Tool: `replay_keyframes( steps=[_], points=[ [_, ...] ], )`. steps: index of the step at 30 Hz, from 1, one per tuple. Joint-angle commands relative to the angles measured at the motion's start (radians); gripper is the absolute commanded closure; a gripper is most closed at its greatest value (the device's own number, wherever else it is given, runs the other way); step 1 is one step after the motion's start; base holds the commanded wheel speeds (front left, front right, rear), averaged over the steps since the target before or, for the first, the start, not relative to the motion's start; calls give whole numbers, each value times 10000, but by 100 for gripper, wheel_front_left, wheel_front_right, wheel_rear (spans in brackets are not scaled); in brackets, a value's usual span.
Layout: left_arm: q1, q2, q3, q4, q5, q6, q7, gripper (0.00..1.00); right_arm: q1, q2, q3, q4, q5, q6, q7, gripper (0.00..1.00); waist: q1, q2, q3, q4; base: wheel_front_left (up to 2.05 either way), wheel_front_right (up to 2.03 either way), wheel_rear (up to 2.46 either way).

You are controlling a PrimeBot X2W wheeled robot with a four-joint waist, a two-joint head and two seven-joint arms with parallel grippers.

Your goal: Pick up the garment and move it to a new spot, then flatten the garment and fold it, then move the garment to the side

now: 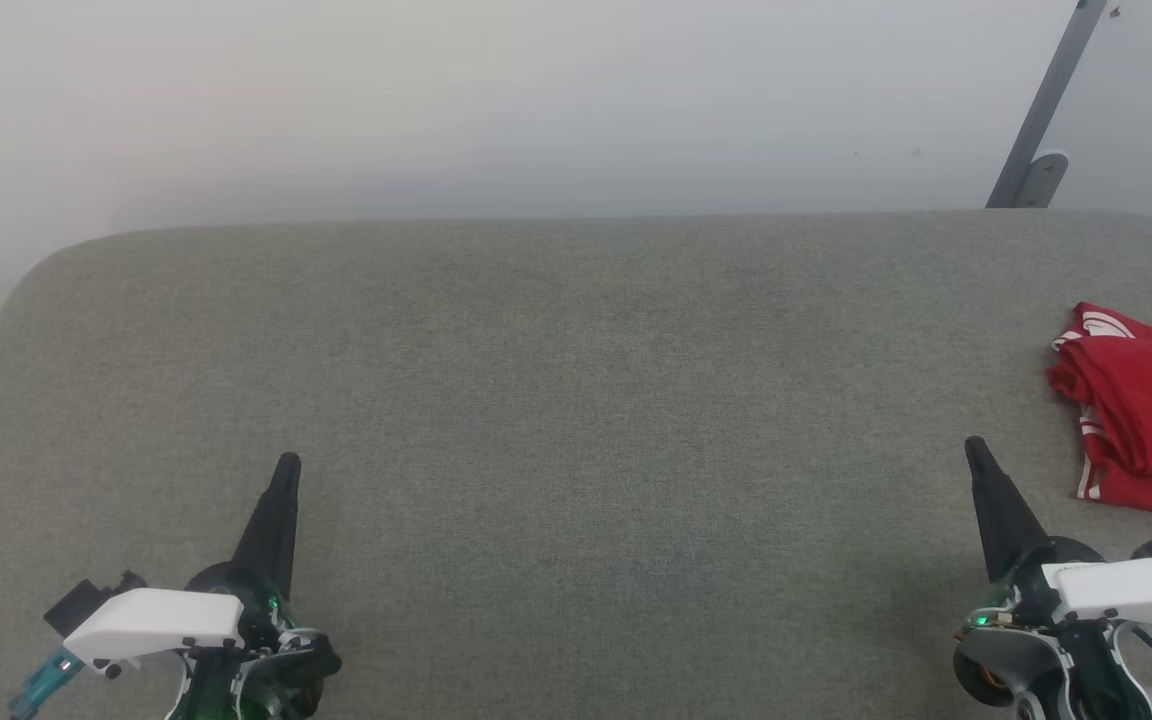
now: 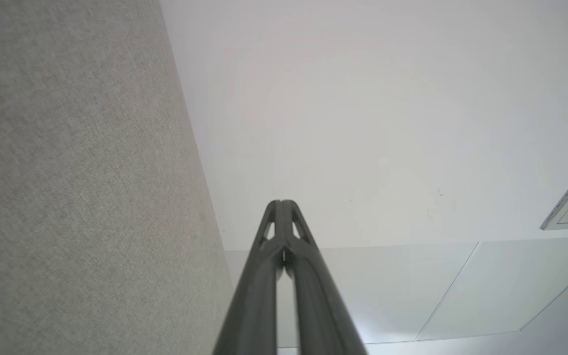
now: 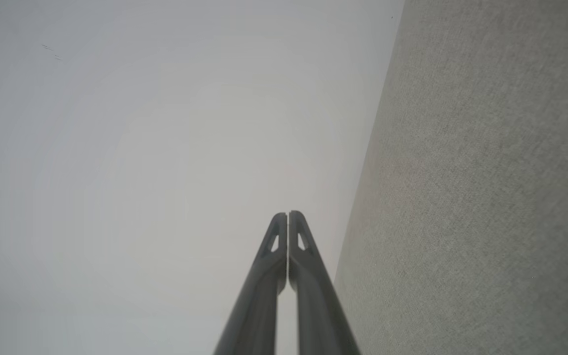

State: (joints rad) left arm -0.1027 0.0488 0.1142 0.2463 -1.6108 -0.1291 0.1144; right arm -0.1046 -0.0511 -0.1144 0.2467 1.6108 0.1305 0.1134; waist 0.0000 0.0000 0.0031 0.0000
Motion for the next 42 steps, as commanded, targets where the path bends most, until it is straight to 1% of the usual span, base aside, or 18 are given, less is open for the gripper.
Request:
replay_keyframes(
  steps=[1, 42],
  points=[
    [-116, -14, 24, -34, -30, -28, 39, 100, -75, 33, -7, -38, 37, 4, 33, 100, 0, 0, 0, 0, 0, 0, 0],
    [-116, -14, 20, -33, -34, -29, 33, 100, -74, 32, -5, -37, 39, 4, 30, 100, 0, 0, 0, 0, 0, 0, 0]
  ],
)
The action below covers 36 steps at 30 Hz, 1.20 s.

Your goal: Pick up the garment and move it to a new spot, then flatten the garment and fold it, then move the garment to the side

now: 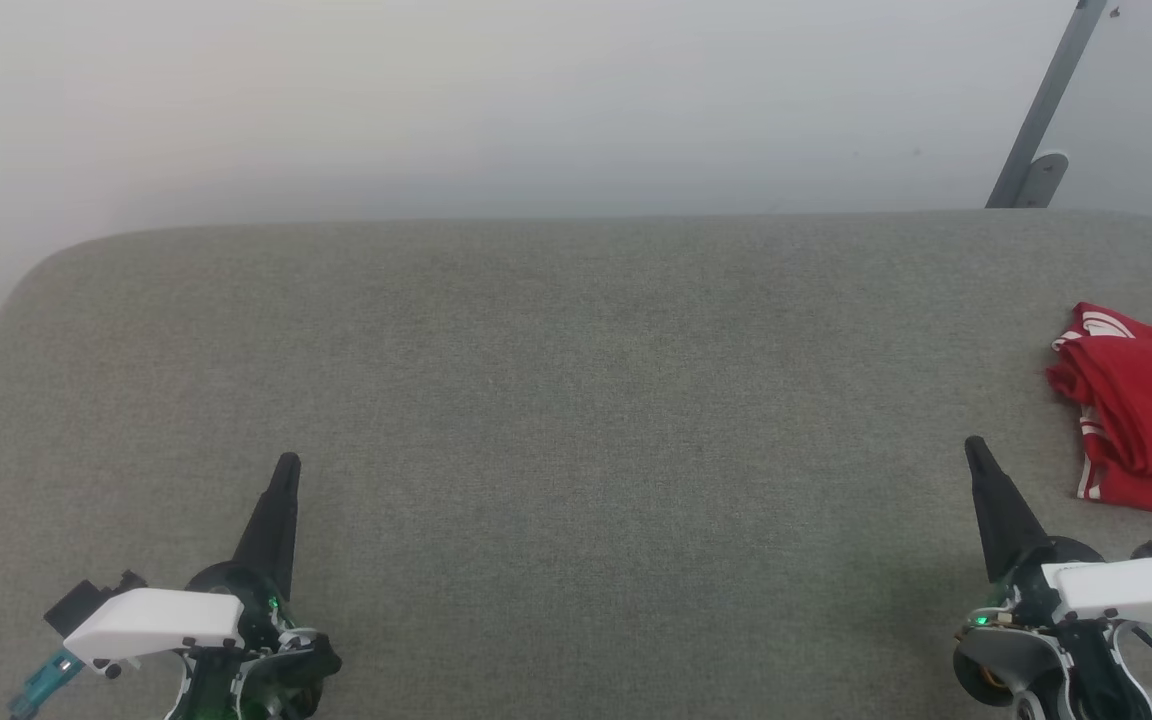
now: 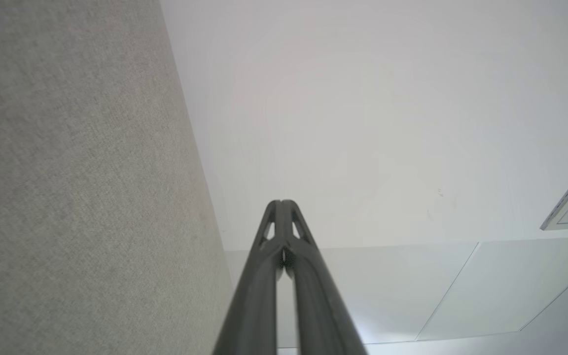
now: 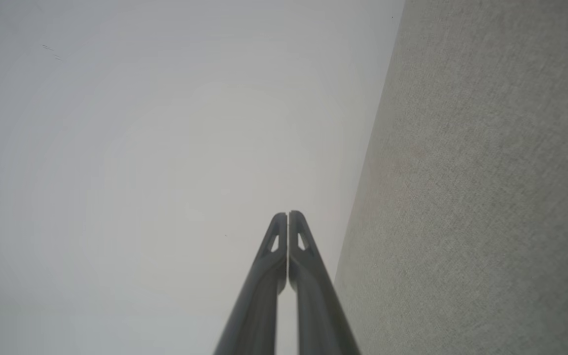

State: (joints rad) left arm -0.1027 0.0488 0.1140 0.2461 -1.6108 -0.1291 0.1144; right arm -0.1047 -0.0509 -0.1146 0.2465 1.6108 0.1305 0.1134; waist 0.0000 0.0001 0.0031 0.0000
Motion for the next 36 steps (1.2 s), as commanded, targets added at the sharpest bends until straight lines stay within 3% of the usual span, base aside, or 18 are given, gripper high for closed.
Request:
replay_keyframes(
  steps=[1, 36],
  points=[
    [-116, -14, 20, -31, -34, -29, 34, 100, -73, 30, -1, -35, 40, 4, 30, 100, 0, -1, 0, 0, 0, 0, 0],
    [-116, -14, 18, -32, -37, -29, 31, 100, -72, 30, -1, -35, 41, 4, 29, 100, 0, -1, 0, 0, 0, 0, 0]
  ],
)
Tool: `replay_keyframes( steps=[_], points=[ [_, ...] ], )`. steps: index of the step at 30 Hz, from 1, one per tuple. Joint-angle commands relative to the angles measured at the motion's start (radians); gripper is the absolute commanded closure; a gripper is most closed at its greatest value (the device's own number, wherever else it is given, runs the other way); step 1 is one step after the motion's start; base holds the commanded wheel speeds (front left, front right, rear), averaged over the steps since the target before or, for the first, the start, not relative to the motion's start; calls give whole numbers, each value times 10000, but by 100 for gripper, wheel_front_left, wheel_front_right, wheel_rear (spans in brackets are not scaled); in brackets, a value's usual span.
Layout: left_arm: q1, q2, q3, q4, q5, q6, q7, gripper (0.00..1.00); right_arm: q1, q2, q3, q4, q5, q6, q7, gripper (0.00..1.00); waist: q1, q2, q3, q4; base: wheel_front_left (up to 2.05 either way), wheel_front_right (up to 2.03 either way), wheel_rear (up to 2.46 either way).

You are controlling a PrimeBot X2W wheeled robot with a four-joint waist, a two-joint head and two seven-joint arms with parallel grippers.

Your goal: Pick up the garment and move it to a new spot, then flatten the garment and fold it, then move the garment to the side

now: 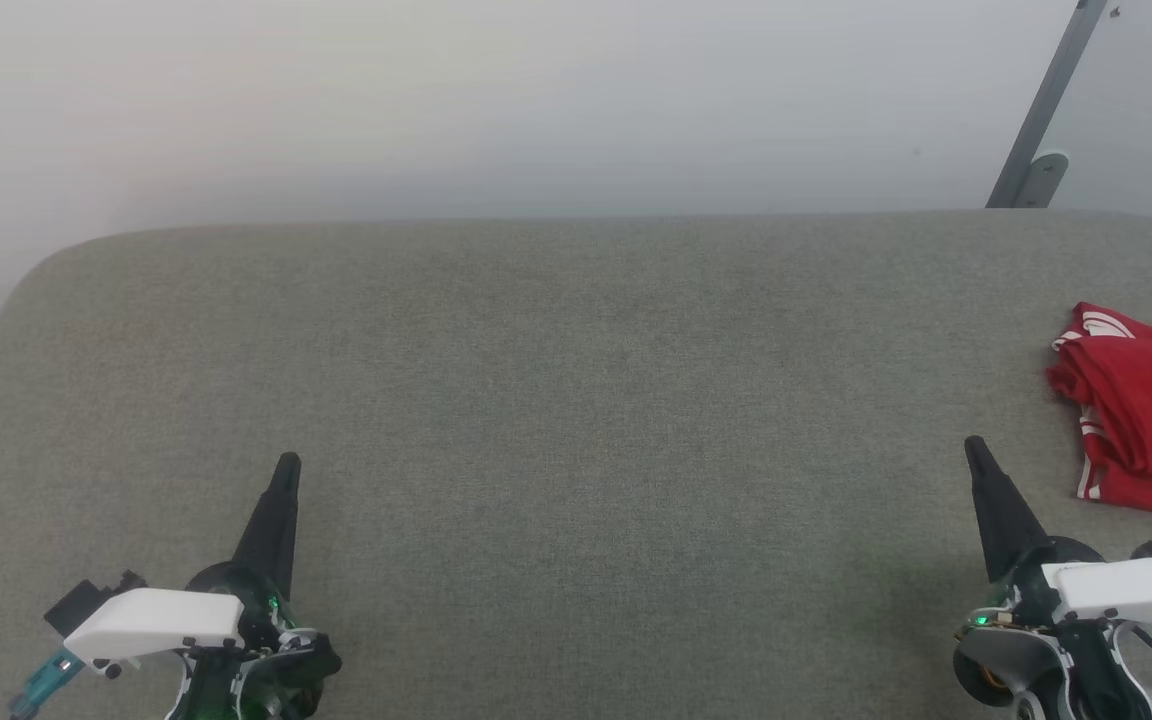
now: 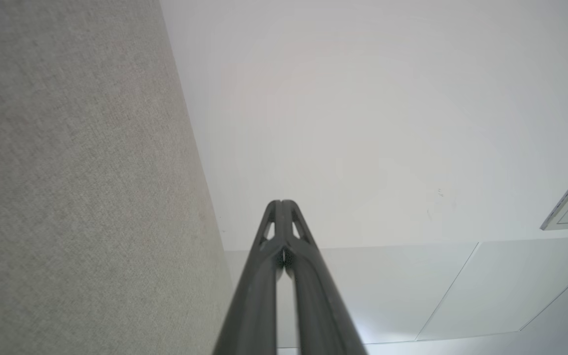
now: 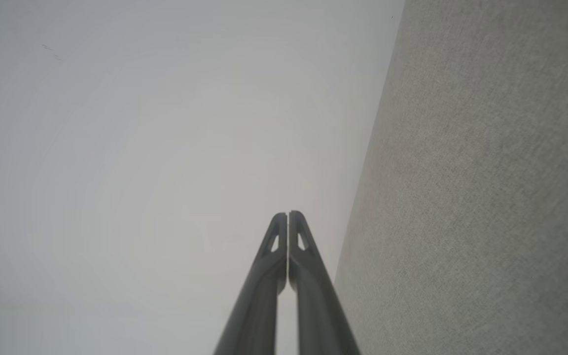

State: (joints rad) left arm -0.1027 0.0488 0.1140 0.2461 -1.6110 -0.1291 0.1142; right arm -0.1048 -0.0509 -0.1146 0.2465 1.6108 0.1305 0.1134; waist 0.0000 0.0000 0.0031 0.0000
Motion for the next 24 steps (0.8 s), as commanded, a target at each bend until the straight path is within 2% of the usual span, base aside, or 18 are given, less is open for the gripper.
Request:
replay_keyframes(
  steps=[1, 24],
  points=[
    [-116, -14, 20, -32, -35, -29, 32, 100, -71, 30, -1, -35, 41, 4, 30, 100, 0, 0, 0, 0, 0, 0, 0],
    [-116, -14, 17, -32, -36, -29, 32, 100, -72, 30, 0, -35, 42, 4, 28, 100, 0, 0, 0, 0, 0, 0, 0]
  ],
)
